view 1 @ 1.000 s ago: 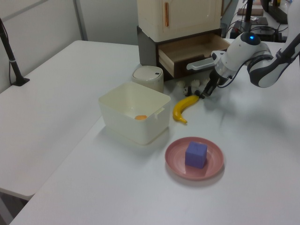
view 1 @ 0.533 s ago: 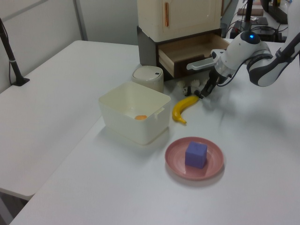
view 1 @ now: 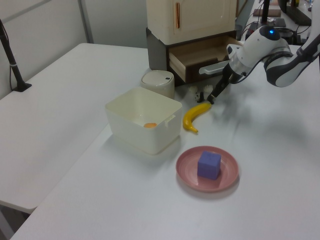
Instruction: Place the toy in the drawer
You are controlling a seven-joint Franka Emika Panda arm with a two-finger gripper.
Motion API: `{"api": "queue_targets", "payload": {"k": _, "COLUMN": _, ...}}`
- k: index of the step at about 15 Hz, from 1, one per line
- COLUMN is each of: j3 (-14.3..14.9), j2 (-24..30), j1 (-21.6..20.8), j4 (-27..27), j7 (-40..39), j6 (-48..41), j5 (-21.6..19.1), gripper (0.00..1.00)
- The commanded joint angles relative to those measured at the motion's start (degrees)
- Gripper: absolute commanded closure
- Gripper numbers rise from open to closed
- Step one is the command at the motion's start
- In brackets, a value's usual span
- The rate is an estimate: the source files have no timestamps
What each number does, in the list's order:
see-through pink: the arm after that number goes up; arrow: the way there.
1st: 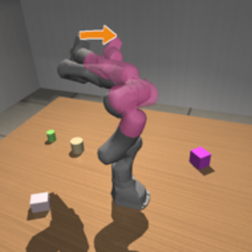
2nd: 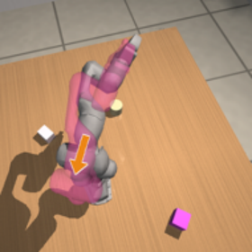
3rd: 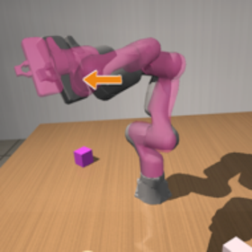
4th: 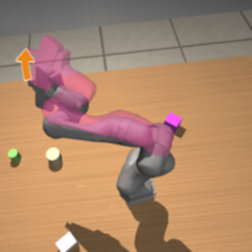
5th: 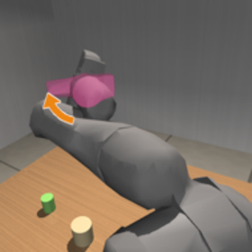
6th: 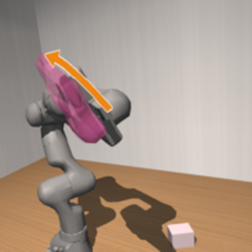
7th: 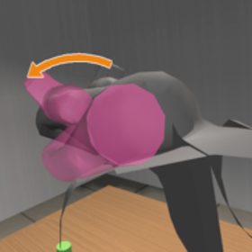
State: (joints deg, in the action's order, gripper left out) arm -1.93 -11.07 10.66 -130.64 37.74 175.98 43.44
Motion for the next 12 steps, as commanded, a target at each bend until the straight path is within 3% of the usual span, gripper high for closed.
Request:
{"api": "queue_targets", "payload": {"k": 1, "j3": 0.5, "j2": 2.1, "j1": -1.2, "j4": -1.0, "j7": 3.3, "j6": -0.8, "j5": 2.0, "gripper": 0.0}}
{"api": "queue_targets", "payload": {"k": 6, "j3": 0.3, "j2": 4.1, "j1": -1.9, "j4": -1.0, "j7": 7.1, "j6": -3.5, "j5": 1.9, "gripper": 0.0}}
{"api": "queue_targets", "payload": {"k": 9, "j3": 0.2, "j2": 7.2, "j1": -6.6, "j4": -1.1, "j7": 12.4, "j6": -12.2, "j5": 1.7, "gripper": 0.0}}
{"api": "queue_targets", "payload": {"k": 12, "j3": -1.8, "j2": 7.4, "j1": -7.8, "j4": -1.6, "j7": 12.5, "j6": -17.1, "j5": 1.0, "gripper": 0.0}}
